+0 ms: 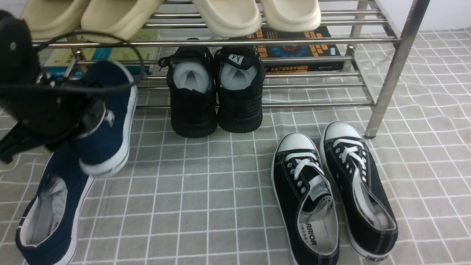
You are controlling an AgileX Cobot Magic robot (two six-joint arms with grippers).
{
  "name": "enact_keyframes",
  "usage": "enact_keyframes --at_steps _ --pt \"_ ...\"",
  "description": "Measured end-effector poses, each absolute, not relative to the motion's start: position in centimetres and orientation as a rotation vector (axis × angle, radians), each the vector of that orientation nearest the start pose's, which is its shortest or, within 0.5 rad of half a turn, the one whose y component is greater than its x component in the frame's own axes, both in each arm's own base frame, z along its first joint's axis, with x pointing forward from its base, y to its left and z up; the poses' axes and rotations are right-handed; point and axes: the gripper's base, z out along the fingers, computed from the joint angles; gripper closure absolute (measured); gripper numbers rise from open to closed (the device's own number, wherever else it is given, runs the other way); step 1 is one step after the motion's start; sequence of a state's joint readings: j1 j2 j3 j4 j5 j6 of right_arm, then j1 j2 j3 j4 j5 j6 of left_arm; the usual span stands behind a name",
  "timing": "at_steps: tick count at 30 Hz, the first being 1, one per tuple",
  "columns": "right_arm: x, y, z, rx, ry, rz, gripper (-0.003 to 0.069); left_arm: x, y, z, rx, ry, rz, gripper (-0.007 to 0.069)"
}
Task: Take the shoes off the shelf with your hand from the grey coffee tablecloth.
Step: 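Set the held shoe down on the floor in front of the rack with the left gripper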
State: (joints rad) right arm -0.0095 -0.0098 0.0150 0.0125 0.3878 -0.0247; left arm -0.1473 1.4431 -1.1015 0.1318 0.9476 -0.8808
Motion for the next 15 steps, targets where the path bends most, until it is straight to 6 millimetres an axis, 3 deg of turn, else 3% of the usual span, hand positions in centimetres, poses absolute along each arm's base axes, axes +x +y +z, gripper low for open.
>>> enact_keyframes --at_steps 7,15 --pt "5.2 0.0 17.4 -0.007 1.877 -0.011 0.042 24.4 -2.7 24.8 -0.853 2.67 -0.068 0.0593" --pt "5.2 0.0 17.4 -0.007 1.877 -0.011 0.042 23.5 -2.9 22.6 -0.745 2.716 -0.095 0.0592"
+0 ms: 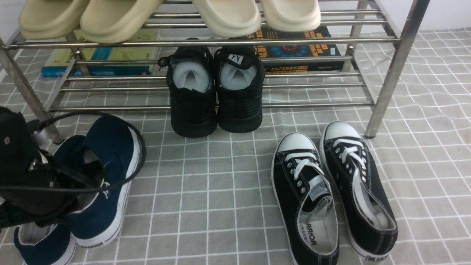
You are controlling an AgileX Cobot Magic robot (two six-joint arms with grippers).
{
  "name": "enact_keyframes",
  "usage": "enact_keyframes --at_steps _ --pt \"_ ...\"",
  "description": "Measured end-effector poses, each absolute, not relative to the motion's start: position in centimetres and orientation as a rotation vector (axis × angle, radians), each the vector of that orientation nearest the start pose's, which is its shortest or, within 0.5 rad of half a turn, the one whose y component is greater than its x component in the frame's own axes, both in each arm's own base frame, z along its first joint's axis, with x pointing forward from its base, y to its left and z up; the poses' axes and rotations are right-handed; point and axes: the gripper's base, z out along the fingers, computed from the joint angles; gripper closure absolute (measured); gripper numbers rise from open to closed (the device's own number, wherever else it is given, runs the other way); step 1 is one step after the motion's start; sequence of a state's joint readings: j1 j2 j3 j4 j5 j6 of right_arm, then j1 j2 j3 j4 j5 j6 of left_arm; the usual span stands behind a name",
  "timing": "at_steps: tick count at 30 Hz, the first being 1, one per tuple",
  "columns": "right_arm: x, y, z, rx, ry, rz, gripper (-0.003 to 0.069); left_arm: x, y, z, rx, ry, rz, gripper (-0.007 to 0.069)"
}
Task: Take the shoes off the shelf with your hand from the grey coffee tablecloth.
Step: 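Set the held shoe down on the floor in front of the rack with the left gripper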
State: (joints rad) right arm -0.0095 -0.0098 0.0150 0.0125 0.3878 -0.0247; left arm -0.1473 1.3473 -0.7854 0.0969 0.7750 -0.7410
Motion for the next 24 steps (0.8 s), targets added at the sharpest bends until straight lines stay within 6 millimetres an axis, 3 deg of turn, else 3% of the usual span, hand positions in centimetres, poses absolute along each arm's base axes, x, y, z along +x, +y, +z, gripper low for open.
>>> enact_keyframes --at_steps 13,24 --pt "5.2 0.0 17.4 -0.007 1.877 -0.011 0.042 23.5 -4.1 22.3 -0.791 2.723 -0.305 0.0592" --pt "5.2 0.0 17.4 -0.007 1.877 -0.011 0.042 23.4 -3.9 22.3 -0.728 2.736 -0.263 0.0589"
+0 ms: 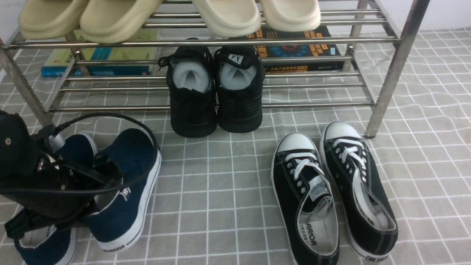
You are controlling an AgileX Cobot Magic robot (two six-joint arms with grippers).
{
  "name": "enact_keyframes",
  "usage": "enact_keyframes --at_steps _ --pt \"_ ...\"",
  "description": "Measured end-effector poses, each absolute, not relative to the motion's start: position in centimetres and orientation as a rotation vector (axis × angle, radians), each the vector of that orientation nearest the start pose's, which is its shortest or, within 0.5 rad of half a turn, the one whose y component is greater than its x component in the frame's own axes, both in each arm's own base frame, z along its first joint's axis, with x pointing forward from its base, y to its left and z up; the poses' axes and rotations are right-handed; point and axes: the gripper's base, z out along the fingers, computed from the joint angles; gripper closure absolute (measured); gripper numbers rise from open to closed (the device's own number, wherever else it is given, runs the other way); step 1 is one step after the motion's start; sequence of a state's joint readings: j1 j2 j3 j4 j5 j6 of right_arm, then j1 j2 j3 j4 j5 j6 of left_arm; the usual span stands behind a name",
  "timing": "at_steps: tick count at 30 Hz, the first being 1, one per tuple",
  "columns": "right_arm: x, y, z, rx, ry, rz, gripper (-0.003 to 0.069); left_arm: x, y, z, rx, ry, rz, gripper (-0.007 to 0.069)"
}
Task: Take the shoes off the shelf with your hand from the grey coffee tablecloth.
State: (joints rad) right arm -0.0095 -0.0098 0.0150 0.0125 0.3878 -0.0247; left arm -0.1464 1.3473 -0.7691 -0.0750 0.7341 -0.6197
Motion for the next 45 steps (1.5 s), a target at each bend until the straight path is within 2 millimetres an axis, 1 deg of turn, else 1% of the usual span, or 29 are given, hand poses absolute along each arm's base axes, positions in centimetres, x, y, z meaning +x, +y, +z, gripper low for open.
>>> enact_keyframes --at_steps 2,8,10,13,14,15,17,18,19,20,21,22,23,24,25,26,27,28,29,30,32,34,35,36,37,39,40,42,45 --pt "5.2 0.0 17.4 -0.007 1.877 -0.011 0.042 23.5 -3.9 22.1 -0.726 2.74 -0.255 0.0587" --pt "5.2 0.0 17.4 -0.007 1.877 -0.011 0.042 24.0 -3.8 20.8 -0.75 2.78 -0.209 0.0568" --pt "5.2 0.0 17.4 -0.007 1.877 -0.011 0.042 24.2 -3.8 20.4 -0.756 2.786 -0.194 0.0529" --pt "5.2 0.0 17.4 -0.007 1.877 -0.011 0.042 24.3 -3.7 20.4 -0.754 2.782 -0.187 0.0472" --pt "5.2 0.0 17.4 -0.007 1.877 -0.011 0.042 24.2 -3.7 20.7 -0.751 2.767 -0.194 0.0411" --pt "5.2 0.0 17.4 -0.007 1.877 -0.011 0.042 24.2 -3.7 21.1 -0.747 2.75 -0.201 0.0375" --pt "5.2 0.0 17.4 -0.007 1.877 -0.011 0.042 24.0 -3.6 22.2 -0.726 2.713 -0.21 0.032" --pt "5.2 0.0 17.4 -0.007 1.877 -0.011 0.042 23.9 -3.5 23.1 -0.712 2.687 -0.214 0.0291" --pt "5.2 0.0 17.4 -0.007 1.877 -0.011 0.042 23.9 -3.5 23.3 -0.71 2.682 -0.217 0.0286" --pt "5.2 0.0 17.4 -0.007 1.877 -0.011 0.042 23.5 -3.3 25.5 -0.673 2.642 -0.21 0.0254" --pt "5.2 0.0 17.4 -0.007 1.877 -0.011 0.042 23.2 -3.2 26.8 -0.65 2.625 -0.208 0.0249" --pt "5.2 0.0 17.4 -0.007 1.877 -0.011 0.042 22.7 -3.1 27.8 -0.627 2.62 -0.2 0.0253" --pt "5.2 0.0 17.4 -0.007 1.877 -0.011 0.042 22.7 -3.1 27.8 -0.627 2.62 -0.2 0.0253" --pt "5.2 0.0 17.4 -0.007 1.877 -0.011 0.042 21.3 -2.8 29.8 -0.548 2.61 -0.184 0.0293" --pt "5.2 0.0 17.4 -0.007 1.877 -0.011 0.042 20.3 -2.7 30.6 -0.495 2.617 -0.169 0.0334" --pt "5.2 0.0 17.4 -0.007 1.877 -0.011 0.042 19.6 -2.6 30.9 -0.452 2.633 -0.154 0.0372" --pt "5.2 0.0 17.4 -0.007 1.877 -0.011 0.042 19.3 -2.5 31.2 -0.439 2.619 -0.157 0.0383" --pt "5.2 0.0 17.4 -0.007 1.877 -0.011 0.042 17.3 -2.2 32.0 -0.358 2.635 -0.135 0.0483" --pt "5.2 0.0 17.4 -0.007 1.877 -0.011 0.042 16.3 -2.1 32.2 -0.307 2.631 -0.134 0.0547" --pt "5.2 0.0 17.4 -0.007 1.878 -0.011 0.042 15.4 -2.1 32.3 -0.283 2.622 -0.14 0.057" --pt "5.2 0.0 17.4 -0.007 1.878 -0.011 0.042 13.4 -2.0 32.1 -0.203 2.59 -0.164 0.0611" --pt "5.2 0.0 17.4 -0.007 1.878 -0.011 0.042 12.3 -2.1 31.6 -0.164 2.575 -0.194 0.0619" --pt "5.2 0.0 17.4 -0.007 1.878 -0.011 0.042 10.7 -2.2 31.0 -0.115 2.515 -0.255 0.0623" --pt "5.2 0.0 17.4 -0.007 1.878 -0.011 0.042 9.7 -2.3 30.5 -0.097 2.459 -0.299 0.0623" --pt "5.2 0.0 17.4 -0.007 1.878 -0.011 0.042 9.4 -2.3 30.4 -0.09 2.438 -0.306 0.0623" --pt "5.2 0.0 17.4 -0.007 1.878 -0.011 0.042 8.6 -2.4 29.4 -0.085 2.339 -0.357 0.0623" --pt "5.2 0.0 17.4 -0.007 1.878 -0.011 0.042 8.1 -2.4 28.7 -0.088 2.263 -0.378 0.0623" --pt "5.2 0.0 17.4 -0.007 1.878 -0.011 0.042 7.8 -2.2 28.0 -0.097 2.13 -0.394 0.0623" --pt "5.2 0.0 17.4 -0.007 1.878 -0.011 0.042 7.5 -2.1 27.5 -0.101 2.053 -0.394 0.0622"
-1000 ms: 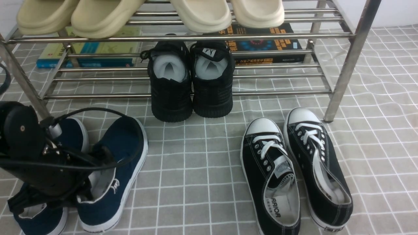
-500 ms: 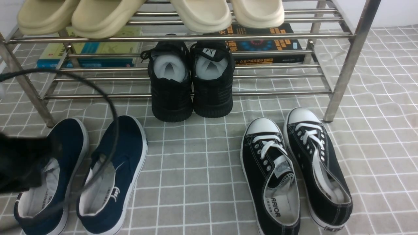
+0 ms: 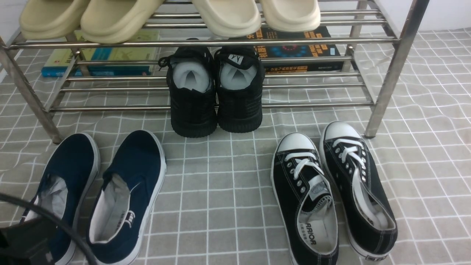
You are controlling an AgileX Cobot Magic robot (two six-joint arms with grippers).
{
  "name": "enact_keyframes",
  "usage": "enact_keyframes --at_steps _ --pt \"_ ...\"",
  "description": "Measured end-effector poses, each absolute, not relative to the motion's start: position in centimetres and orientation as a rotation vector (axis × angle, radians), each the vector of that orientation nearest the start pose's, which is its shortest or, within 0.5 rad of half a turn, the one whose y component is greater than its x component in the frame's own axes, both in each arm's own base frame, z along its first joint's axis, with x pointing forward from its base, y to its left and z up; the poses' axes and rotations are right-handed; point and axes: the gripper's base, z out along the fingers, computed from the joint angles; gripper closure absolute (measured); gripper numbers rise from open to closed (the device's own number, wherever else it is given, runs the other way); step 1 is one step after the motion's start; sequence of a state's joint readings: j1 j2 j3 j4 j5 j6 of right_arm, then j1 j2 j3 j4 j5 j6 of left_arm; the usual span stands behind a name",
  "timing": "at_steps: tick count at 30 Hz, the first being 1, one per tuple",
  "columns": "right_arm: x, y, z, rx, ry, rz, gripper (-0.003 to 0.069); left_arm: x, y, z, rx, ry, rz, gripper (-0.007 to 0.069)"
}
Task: Take the shoes off the shelf with your hand from the grey coffee tablecloth.
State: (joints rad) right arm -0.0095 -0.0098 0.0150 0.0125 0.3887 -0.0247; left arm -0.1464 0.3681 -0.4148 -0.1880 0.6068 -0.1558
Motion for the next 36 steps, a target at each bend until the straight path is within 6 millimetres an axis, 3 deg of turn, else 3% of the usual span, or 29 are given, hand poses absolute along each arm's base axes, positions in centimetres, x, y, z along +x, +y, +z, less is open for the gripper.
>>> enact_keyframes --at_steps 14,21,29,36 --pt "5.2 0.0 17.4 -0.007 1.878 -0.011 0.042 7.4 -1.5 27.1 -0.043 2.025 -0.27 0.0609" --pt "5.2 0.0 17.4 -0.007 1.878 -0.011 0.042 6.5 -1.1 23.6 -0.018 1.963 -0.22 0.0602" --pt "5.2 0.0 17.4 -0.007 1.878 -0.011 0.042 5.4 -0.6 17.8 0.054 1.851 -0.131 0.0592" --pt "5.2 0.0 17.4 -0.007 1.878 -0.011 0.042 5.3 -0.3 17.4 0.044 1.838 -0.078 0.0586"
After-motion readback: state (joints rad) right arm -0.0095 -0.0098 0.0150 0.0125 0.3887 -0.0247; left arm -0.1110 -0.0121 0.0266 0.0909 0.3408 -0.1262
